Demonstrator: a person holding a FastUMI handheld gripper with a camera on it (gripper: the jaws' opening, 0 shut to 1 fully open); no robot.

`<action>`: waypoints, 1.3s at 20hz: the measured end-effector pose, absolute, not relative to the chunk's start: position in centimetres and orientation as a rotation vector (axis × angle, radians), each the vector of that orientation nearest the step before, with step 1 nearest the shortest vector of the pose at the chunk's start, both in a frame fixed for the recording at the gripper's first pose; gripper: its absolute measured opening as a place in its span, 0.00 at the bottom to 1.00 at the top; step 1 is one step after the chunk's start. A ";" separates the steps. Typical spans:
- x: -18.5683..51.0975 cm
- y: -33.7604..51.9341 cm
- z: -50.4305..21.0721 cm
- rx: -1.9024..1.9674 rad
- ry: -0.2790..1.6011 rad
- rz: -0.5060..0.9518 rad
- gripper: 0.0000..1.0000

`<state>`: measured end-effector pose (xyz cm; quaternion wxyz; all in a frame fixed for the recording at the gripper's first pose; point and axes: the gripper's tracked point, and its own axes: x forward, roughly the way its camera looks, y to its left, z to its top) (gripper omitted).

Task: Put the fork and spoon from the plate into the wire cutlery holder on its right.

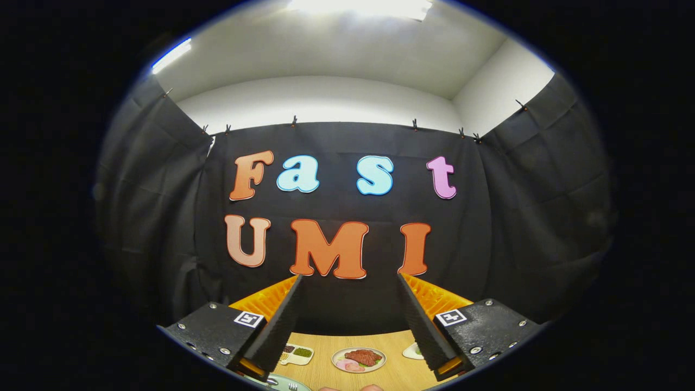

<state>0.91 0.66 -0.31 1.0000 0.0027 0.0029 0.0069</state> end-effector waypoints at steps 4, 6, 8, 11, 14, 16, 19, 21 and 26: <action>1.2 1.8 -0.6 0.004 -0.002 0.040 0.99; 1.2 2.8 -1.9 0.009 0.030 0.060 0.99; 1.2 4.0 -3.7 0.018 0.072 0.084 0.99; 1.0 6.7 -8.6 -0.002 0.189 0.132 0.99; 0.1 9.9 -13.5 0.003 0.318 0.203 0.99; -0.2 11.2 -16.7 0.009 0.411 0.229 0.99; -1.0 12.9 -21.9 0.008 0.576 0.257 0.99; -2.5 13.7 -25.8 0.004 0.721 0.283 0.99; -6.9 16.1 -34.5 0.002 1.033 0.348 0.93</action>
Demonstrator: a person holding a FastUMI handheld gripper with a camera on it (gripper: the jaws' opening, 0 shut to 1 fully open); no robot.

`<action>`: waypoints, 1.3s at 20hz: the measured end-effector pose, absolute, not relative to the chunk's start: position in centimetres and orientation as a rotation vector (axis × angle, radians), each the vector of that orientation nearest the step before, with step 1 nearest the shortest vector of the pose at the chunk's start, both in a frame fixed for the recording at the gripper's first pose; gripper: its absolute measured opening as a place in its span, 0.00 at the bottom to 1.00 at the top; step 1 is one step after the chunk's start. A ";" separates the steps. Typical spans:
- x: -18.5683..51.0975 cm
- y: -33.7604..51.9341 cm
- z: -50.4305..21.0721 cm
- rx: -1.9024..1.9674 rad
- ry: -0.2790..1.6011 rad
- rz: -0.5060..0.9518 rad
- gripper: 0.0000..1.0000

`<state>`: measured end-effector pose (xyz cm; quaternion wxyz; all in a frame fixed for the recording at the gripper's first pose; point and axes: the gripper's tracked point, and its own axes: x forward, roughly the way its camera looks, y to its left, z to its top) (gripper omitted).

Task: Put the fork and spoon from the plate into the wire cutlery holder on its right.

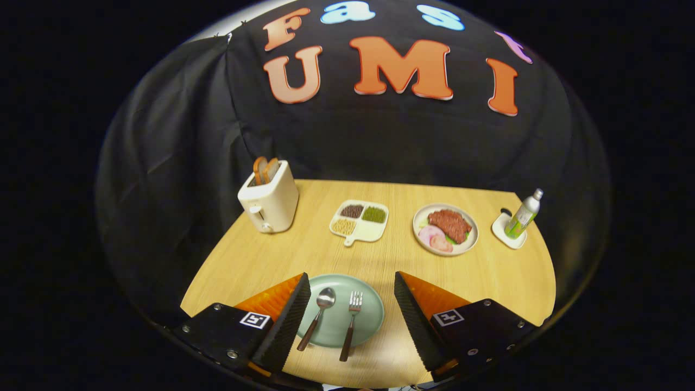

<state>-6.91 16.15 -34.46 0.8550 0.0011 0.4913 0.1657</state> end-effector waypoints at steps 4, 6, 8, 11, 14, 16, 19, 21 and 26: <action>-10.4 16.3 -39.5 -0.062 1.235 0.386 0.91; -11.6 16.1 -41.5 -0.100 1.317 0.391 0.89; -12.8 16.1 -43.3 -0.128 1.397 0.401 0.89; -14.2 16.4 -45.5 -0.131 1.508 0.393 0.84; -14.8 16.0 -47.6 -0.173 1.584 0.363 0.77; -15.1 16.0 -48.6 -0.180 1.628 0.350 0.71; -16.1 16.3 -50.0 -0.168 1.708 0.329 0.59; -16.5 16.1 -50.7 -0.172 1.738 0.309 0.52; -17.1 16.4 -52.0 -0.104 1.775 0.250 0.27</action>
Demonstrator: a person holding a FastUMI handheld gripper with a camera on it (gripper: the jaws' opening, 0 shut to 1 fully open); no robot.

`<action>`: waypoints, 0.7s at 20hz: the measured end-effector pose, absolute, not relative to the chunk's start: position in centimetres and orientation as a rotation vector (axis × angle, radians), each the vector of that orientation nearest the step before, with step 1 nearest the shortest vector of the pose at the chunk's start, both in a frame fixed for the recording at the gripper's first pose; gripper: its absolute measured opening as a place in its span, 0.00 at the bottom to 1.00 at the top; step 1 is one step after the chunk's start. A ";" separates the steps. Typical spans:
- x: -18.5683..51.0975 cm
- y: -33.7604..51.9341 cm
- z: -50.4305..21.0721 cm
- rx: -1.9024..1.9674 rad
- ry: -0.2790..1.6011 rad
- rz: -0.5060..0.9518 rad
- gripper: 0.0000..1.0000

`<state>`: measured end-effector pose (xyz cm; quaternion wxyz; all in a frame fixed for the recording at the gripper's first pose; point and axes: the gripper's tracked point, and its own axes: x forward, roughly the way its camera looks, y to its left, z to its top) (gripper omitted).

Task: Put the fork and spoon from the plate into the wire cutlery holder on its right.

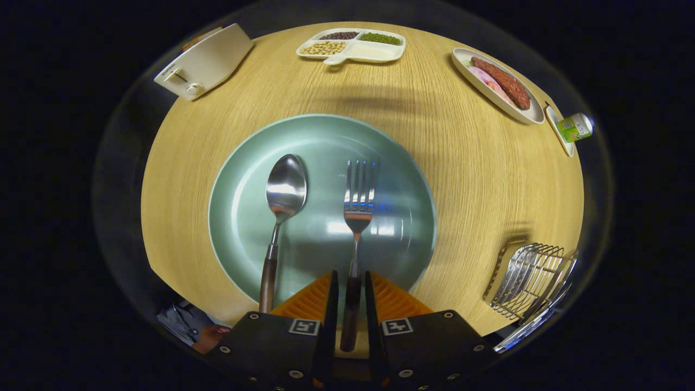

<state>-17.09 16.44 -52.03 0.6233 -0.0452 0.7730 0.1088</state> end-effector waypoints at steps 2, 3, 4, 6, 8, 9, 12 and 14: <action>-17.0 16.6 -52.0 -0.057 1.779 0.241 0.17; -16.8 16.6 -52.1 -0.050 1.776 0.243 0.09; -16.6 16.4 -52.2 -0.055 1.759 0.238 0.08; -16.0 16.6 -51.7 -0.026 1.720 0.249 0.06; -15.3 16.8 -50.6 0.011 1.685 0.257 0.05; -14.9 16.7 -50.0 0.023 1.665 0.255 0.05; -14.1 15.8 -47.2 0.034 1.603 0.257 0.05; -13.4 14.8 -45.1 0.043 1.552 0.253 0.05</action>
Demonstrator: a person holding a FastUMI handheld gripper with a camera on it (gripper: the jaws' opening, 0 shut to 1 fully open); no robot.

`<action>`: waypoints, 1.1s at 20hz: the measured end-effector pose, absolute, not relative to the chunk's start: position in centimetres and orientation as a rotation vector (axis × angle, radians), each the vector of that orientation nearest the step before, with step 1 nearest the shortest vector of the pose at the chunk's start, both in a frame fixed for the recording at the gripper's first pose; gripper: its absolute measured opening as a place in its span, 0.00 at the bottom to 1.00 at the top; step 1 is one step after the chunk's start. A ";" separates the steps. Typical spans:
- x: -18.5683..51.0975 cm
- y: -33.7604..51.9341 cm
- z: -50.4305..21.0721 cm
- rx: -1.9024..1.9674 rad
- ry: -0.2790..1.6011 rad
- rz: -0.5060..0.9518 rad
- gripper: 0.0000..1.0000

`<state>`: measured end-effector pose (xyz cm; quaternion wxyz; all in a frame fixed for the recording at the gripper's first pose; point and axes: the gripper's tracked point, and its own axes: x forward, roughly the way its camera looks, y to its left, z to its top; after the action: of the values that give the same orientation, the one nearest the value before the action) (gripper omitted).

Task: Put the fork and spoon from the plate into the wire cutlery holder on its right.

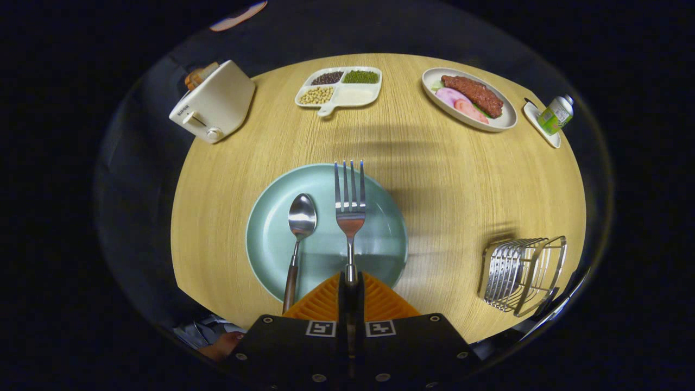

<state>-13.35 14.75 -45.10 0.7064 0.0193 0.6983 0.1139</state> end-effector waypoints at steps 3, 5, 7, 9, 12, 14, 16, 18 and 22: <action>-12.4 12.5 -42.3 0.051 1.491 0.232 0.05; -12.1 10.5 -40.7 0.063 1.462 0.207 0.05; -12.2 8.4 -39.6 0.093 1.452 0.174 0.05; -12.7 5.5 -39.0 0.085 1.441 0.133 0.05; -13.5 1.8 -39.3 0.074 1.455 0.088 0.05; -14.3 -0.5 -39.2 0.074 1.465 0.060 0.05; -15.0 -2.7 -39.0 0.068 1.468 0.037 0.05; -15.6 -4.1 -38.9 0.073 1.476 0.029 0.05; -16.6 -6.0 -39.1 0.034 1.484 0.051 0.05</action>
<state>-16.58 -6.01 -39.13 0.7368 0.0156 0.6755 0.0234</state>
